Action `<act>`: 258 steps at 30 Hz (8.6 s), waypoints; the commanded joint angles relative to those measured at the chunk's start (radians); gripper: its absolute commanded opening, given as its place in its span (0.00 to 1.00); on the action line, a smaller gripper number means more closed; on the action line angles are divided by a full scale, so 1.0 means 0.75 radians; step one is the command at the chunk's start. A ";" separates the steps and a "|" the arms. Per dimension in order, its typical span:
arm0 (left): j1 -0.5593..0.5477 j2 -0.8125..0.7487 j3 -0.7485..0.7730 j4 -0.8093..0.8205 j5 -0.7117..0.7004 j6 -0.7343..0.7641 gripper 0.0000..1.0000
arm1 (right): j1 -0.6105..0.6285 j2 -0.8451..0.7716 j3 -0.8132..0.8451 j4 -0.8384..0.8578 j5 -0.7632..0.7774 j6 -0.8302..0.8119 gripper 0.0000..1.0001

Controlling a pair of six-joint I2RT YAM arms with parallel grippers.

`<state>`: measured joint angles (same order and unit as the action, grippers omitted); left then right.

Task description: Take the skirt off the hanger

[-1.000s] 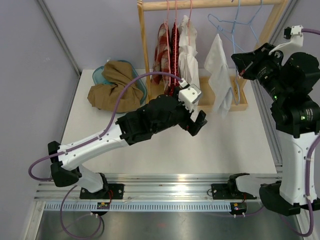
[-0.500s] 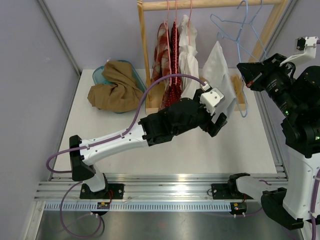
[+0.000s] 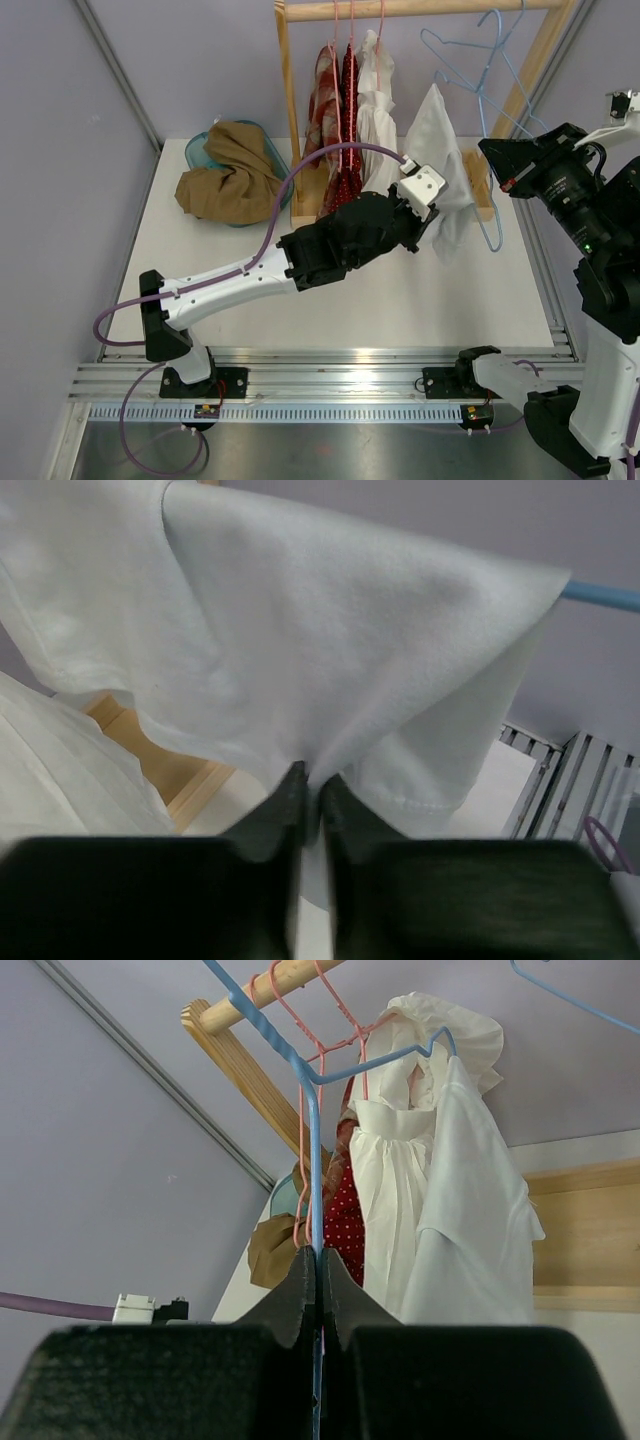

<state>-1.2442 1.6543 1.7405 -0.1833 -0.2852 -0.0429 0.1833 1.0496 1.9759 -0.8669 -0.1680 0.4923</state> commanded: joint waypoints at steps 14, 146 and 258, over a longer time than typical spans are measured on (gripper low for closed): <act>-0.120 -0.363 -0.987 0.314 -0.086 -0.421 0.00 | 0.009 0.120 0.214 0.115 0.128 -0.053 0.00; 0.779 -1.163 -1.165 -0.754 -0.117 -0.514 0.99 | 0.171 1.231 0.886 0.505 0.005 -0.116 0.00; -0.286 -0.463 -0.451 -0.273 -0.656 -0.014 0.00 | 0.171 -0.117 -0.158 -0.210 0.032 -0.028 0.00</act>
<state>-1.4647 1.3354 1.3933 -0.3511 -0.7280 -0.1394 0.3115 0.9085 1.8641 -0.8272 -0.0078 0.4892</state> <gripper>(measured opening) 0.025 0.009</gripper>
